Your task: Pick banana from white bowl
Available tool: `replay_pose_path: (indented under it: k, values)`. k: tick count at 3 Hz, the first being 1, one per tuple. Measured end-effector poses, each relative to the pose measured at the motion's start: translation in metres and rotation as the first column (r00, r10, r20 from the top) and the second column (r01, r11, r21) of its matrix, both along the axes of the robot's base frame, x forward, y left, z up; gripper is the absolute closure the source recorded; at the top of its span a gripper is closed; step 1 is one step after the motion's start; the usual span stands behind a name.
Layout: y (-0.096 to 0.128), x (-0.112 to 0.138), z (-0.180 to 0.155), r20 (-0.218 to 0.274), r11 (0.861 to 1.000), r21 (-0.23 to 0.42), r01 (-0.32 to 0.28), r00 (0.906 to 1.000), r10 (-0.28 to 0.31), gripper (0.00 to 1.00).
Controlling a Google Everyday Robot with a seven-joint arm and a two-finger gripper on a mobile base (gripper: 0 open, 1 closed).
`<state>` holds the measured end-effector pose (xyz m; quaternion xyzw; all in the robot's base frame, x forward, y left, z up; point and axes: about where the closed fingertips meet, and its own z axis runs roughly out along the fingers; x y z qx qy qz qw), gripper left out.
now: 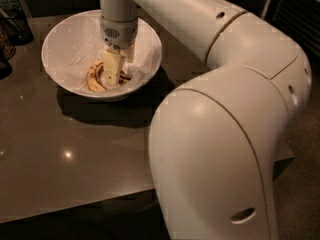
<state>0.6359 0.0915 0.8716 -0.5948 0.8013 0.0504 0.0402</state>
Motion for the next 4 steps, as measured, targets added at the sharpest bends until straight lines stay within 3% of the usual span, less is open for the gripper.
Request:
replay_pose_path:
  k: [4]
  values:
    - [0.001,0.009,-0.018,-0.034,1.000,0.000,0.007,0.9994,-0.007,0.31]
